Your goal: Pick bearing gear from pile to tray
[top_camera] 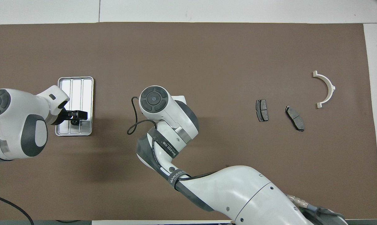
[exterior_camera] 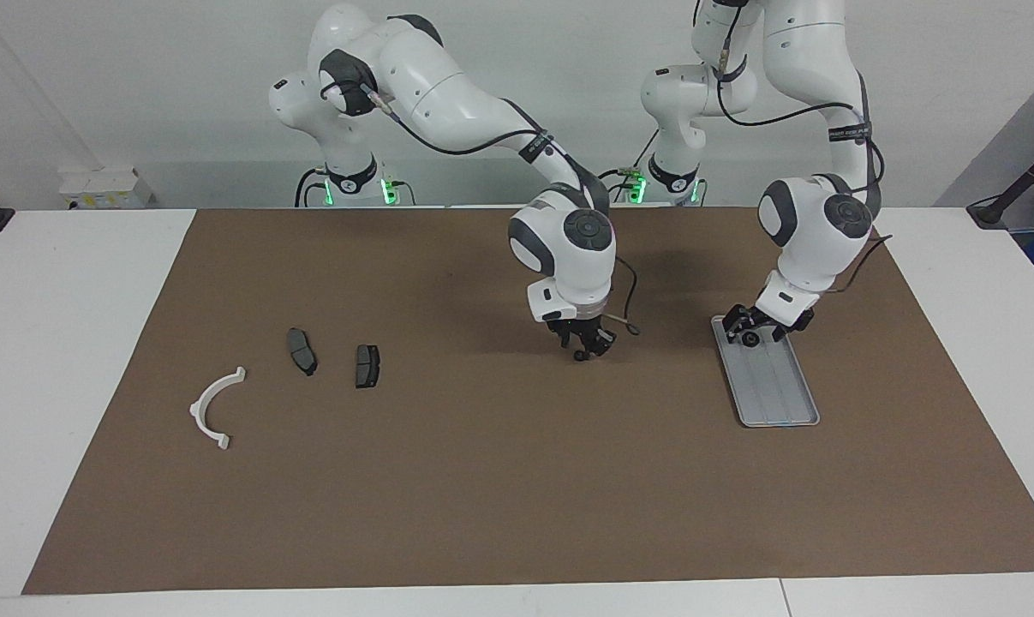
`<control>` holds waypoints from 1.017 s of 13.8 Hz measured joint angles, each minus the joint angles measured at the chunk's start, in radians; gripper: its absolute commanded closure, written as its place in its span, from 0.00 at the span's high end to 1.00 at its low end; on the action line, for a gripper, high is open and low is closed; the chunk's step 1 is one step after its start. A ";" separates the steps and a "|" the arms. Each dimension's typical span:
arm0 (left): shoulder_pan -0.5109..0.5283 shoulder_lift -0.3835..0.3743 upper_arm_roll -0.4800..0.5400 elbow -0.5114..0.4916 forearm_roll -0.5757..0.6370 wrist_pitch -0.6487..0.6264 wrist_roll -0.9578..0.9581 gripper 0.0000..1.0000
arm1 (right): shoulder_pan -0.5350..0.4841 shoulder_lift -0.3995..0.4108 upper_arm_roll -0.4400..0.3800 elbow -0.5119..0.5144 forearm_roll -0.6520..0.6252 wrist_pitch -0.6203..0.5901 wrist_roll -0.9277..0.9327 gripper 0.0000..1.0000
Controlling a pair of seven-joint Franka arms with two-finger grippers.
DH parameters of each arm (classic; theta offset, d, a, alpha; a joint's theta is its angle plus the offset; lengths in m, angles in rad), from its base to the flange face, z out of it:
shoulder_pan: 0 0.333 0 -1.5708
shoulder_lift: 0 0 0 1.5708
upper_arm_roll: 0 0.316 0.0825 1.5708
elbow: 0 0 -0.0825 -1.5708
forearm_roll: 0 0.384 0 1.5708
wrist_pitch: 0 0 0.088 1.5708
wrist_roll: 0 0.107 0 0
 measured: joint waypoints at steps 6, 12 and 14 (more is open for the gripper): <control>-0.243 0.010 -0.013 0.100 -0.002 -0.068 -0.571 1.00 | -0.185 -0.185 0.015 0.117 0.001 -0.221 -0.231 1.00; -0.542 0.236 -0.015 0.318 0.021 -0.062 -0.960 1.00 | -0.399 -0.294 0.016 0.115 0.006 -0.418 -0.702 1.00; -0.546 0.277 -0.011 0.340 0.024 -0.049 -0.963 0.92 | -0.487 -0.320 0.017 0.115 0.013 -0.457 -0.846 1.00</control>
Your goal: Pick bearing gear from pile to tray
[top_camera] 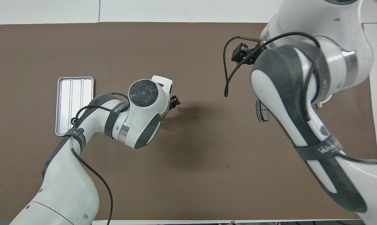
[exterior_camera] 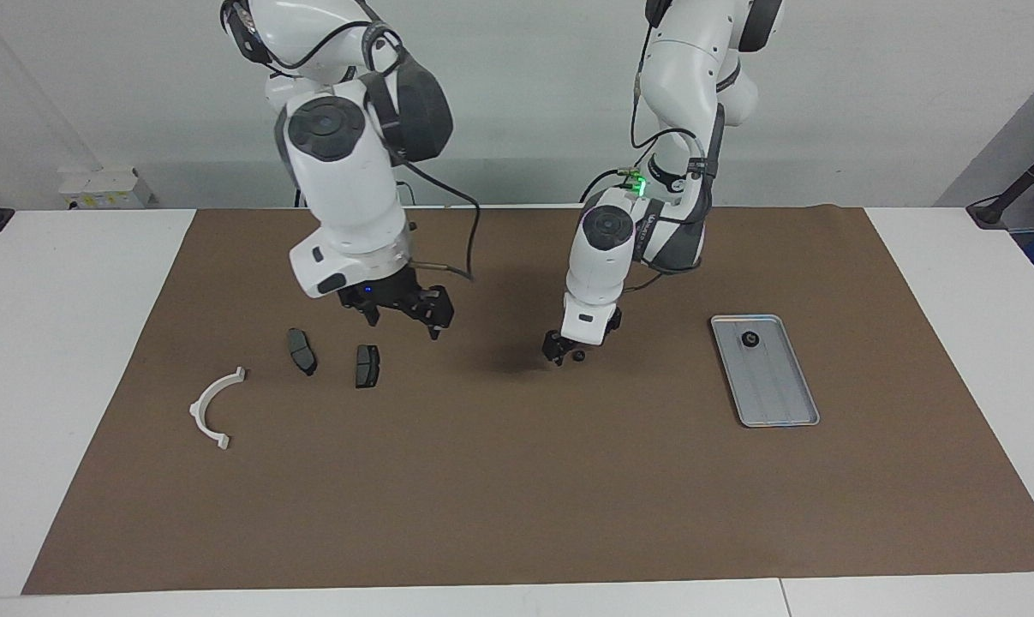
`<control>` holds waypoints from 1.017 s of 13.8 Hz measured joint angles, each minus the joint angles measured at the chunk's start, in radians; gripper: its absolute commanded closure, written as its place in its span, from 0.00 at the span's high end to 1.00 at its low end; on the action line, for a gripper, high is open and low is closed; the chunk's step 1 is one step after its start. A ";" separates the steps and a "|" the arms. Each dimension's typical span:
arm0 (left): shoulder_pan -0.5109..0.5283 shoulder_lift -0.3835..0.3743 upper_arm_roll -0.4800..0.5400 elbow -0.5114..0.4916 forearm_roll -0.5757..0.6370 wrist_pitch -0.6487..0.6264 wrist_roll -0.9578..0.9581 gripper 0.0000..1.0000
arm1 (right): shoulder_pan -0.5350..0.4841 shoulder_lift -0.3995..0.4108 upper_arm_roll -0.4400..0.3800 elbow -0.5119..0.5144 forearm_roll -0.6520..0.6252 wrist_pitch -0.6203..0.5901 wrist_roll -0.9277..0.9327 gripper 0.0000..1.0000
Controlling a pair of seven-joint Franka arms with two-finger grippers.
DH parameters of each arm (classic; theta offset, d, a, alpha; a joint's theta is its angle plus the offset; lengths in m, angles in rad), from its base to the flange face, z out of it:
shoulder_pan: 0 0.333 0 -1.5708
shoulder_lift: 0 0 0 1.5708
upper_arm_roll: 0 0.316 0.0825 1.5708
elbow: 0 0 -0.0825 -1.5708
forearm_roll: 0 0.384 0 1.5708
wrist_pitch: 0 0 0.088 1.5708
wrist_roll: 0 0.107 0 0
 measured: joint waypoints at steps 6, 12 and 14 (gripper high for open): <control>0.000 0.007 0.005 -0.001 0.001 0.004 0.000 0.64 | -0.139 -0.156 0.000 -0.104 0.002 -0.034 -0.413 1.00; -0.003 0.007 0.004 -0.015 0.001 0.004 0.000 0.25 | -0.174 -0.400 -0.016 -0.359 0.001 -0.030 -0.581 1.00; -0.006 0.006 0.003 -0.014 0.001 0.008 0.000 0.00 | -0.174 -0.470 -0.030 -0.427 0.001 -0.023 -0.581 1.00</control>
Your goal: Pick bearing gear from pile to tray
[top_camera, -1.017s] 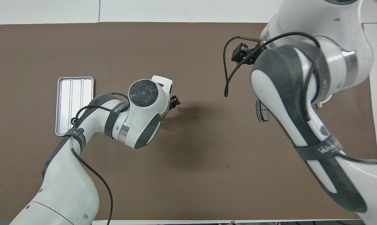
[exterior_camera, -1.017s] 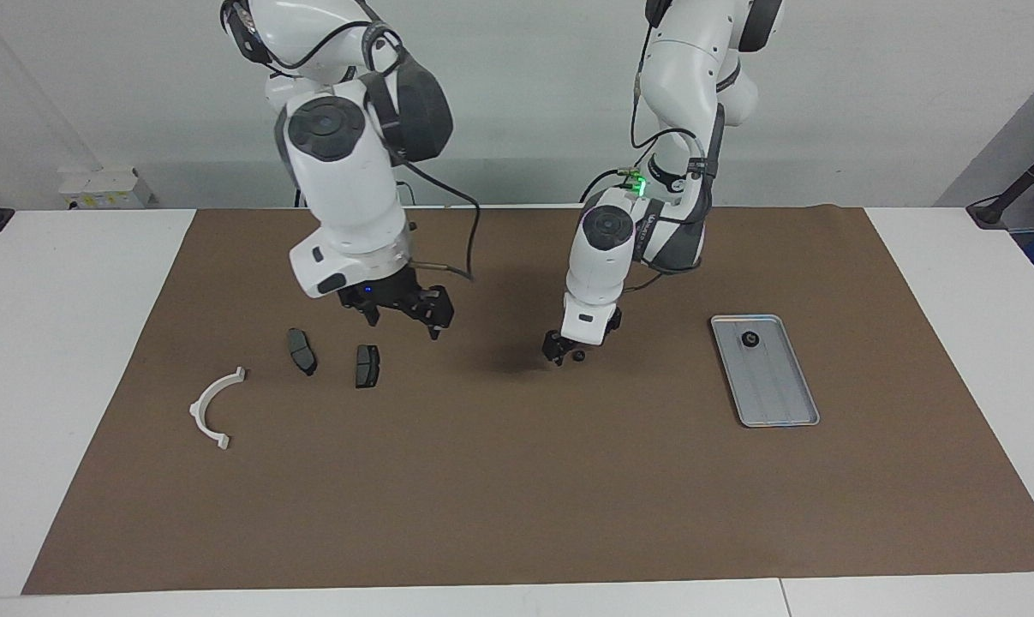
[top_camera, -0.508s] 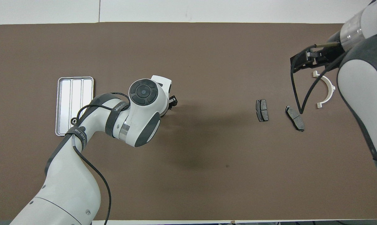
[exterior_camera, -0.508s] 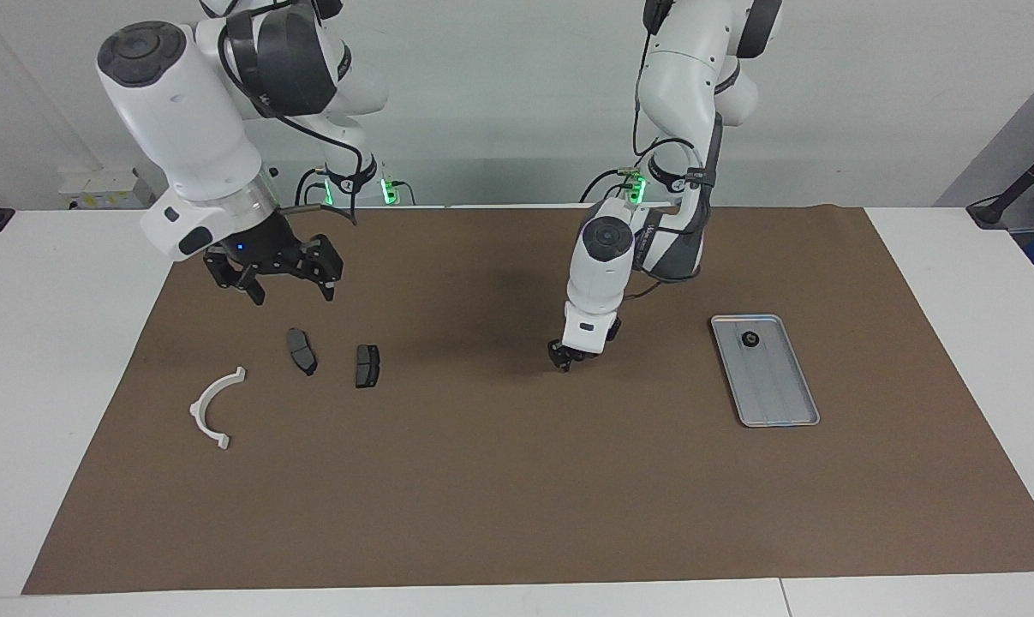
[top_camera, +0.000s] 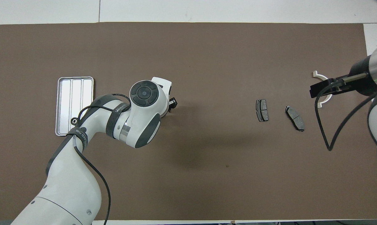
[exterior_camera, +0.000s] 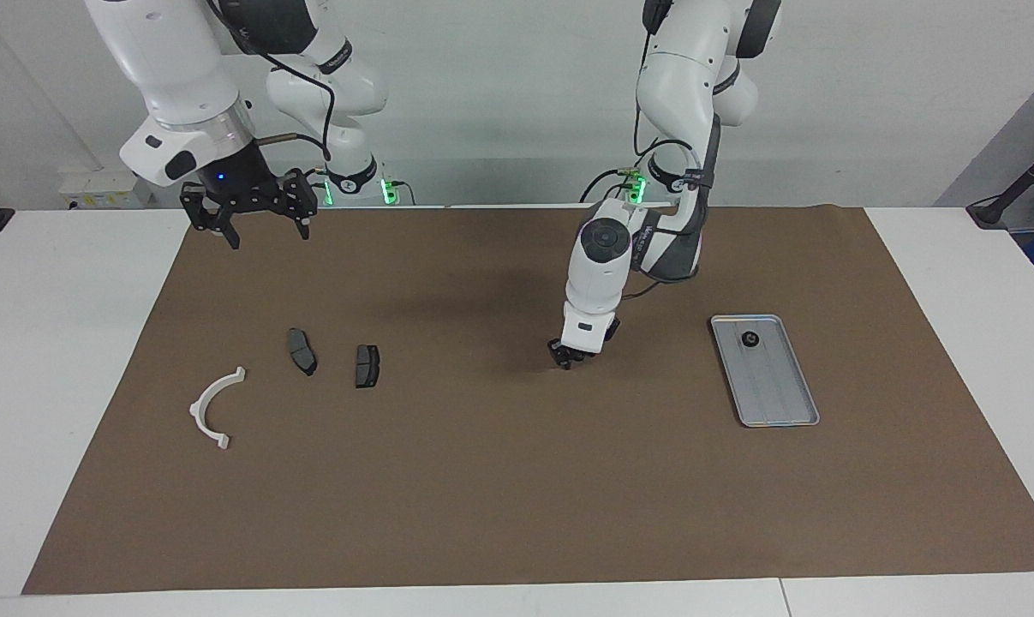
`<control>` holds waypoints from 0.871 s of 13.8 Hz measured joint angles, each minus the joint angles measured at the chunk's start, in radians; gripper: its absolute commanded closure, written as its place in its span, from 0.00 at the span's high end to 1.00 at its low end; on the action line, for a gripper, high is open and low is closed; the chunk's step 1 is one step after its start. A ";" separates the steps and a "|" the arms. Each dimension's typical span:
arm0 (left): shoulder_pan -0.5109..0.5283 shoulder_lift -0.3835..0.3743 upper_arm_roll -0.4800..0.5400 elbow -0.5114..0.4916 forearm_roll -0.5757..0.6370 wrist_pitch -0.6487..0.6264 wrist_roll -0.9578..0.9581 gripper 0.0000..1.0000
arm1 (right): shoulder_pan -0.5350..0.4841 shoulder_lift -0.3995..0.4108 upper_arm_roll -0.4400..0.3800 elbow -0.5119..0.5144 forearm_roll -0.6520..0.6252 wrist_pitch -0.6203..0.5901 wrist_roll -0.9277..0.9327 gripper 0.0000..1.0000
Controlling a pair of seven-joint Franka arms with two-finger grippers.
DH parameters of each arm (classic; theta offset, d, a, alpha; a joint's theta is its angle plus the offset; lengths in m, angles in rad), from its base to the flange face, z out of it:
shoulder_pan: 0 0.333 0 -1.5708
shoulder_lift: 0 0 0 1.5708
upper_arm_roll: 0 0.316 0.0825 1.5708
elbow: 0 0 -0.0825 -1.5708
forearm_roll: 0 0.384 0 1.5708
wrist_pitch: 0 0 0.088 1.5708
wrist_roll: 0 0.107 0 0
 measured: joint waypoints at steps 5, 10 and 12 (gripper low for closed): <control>0.005 -0.007 0.017 0.009 0.002 -0.032 0.010 0.00 | 0.000 -0.082 -0.008 -0.081 0.000 0.002 0.000 1.00; 0.311 -0.151 0.046 -0.007 0.009 -0.165 0.486 0.00 | -0.019 -0.081 -0.013 -0.085 0.000 0.021 0.000 1.00; 0.431 -0.168 0.046 -0.021 0.009 -0.160 0.659 0.00 | -0.020 -0.081 -0.013 -0.085 0.000 0.022 0.000 1.00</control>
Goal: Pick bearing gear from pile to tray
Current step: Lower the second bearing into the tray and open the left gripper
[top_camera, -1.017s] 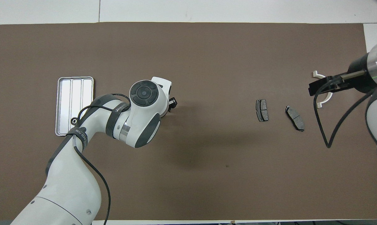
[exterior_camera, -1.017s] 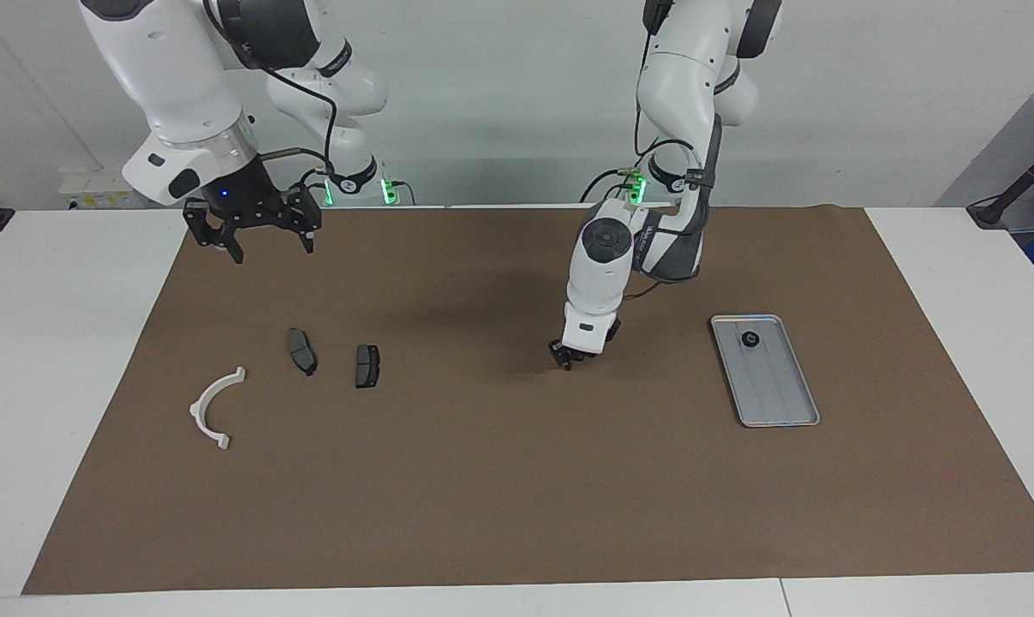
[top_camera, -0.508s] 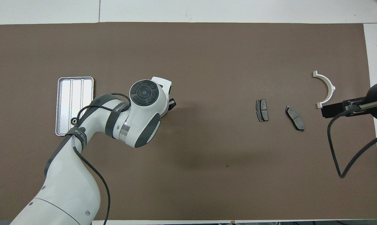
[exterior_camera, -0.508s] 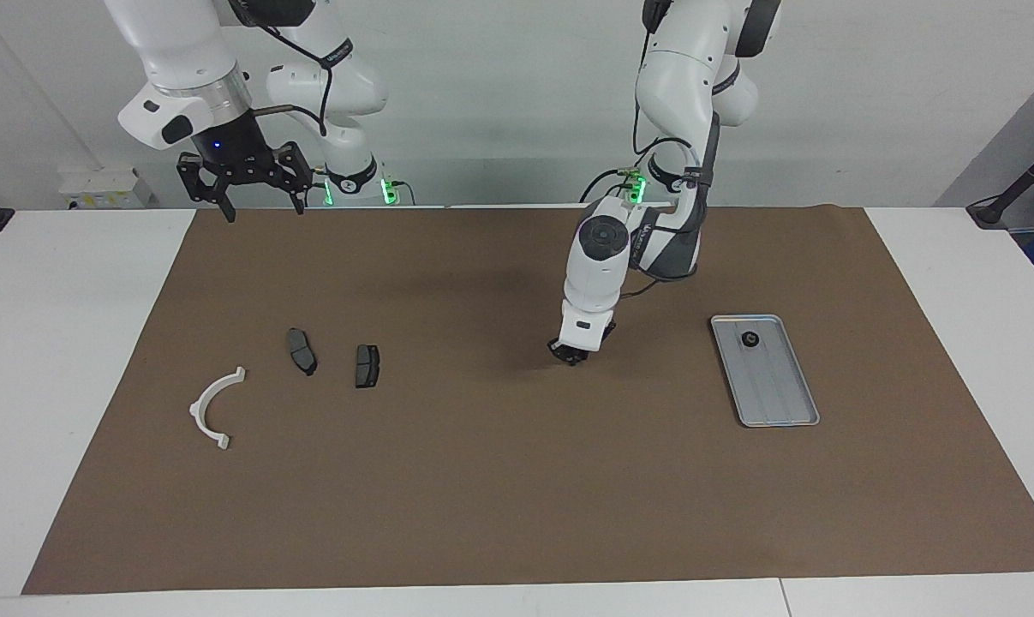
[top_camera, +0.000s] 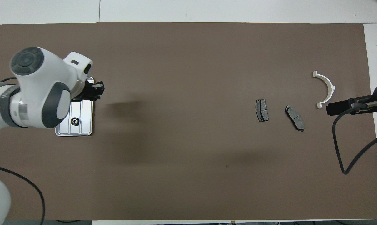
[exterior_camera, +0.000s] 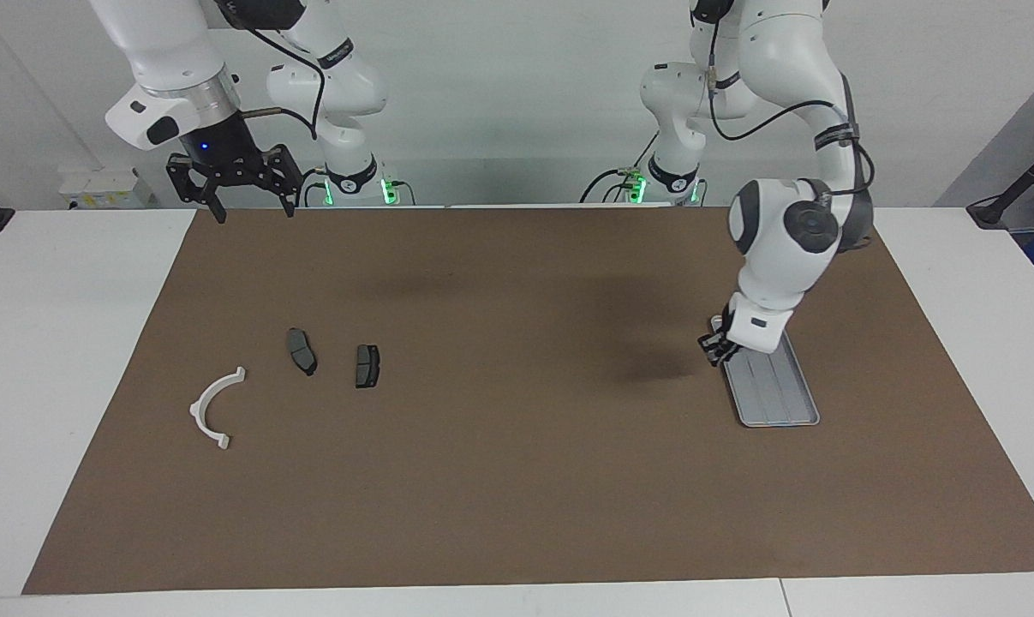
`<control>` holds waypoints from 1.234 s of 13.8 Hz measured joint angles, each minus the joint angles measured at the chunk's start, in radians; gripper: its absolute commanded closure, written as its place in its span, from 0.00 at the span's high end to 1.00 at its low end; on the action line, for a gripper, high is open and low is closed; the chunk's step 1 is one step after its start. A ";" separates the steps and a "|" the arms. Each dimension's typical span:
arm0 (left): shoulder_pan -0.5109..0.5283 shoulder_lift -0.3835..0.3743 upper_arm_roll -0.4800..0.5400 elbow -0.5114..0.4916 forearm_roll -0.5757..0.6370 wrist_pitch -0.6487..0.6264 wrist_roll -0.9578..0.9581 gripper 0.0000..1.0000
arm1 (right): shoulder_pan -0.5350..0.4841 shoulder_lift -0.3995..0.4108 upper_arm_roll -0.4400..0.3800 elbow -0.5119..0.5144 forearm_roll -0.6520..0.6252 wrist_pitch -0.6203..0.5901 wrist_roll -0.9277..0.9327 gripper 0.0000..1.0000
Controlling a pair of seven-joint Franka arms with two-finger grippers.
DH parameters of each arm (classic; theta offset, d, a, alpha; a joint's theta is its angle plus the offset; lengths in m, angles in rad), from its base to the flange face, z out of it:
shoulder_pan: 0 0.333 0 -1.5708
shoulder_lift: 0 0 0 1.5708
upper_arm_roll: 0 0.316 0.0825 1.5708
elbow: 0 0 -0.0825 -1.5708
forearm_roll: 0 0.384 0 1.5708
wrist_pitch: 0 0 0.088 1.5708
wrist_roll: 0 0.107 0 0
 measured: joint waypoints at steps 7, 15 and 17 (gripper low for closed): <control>0.072 0.065 -0.006 -0.032 0.000 0.134 0.107 0.00 | -0.017 0.003 0.004 0.010 0.001 0.013 0.000 1.00; 0.093 0.078 -0.006 -0.094 0.000 0.202 0.149 0.00 | -0.016 0.015 0.009 0.065 0.001 -0.007 0.000 1.00; 0.093 0.078 -0.007 -0.096 0.000 0.206 0.151 0.00 | -0.016 0.016 0.010 0.065 0.001 -0.016 0.000 1.00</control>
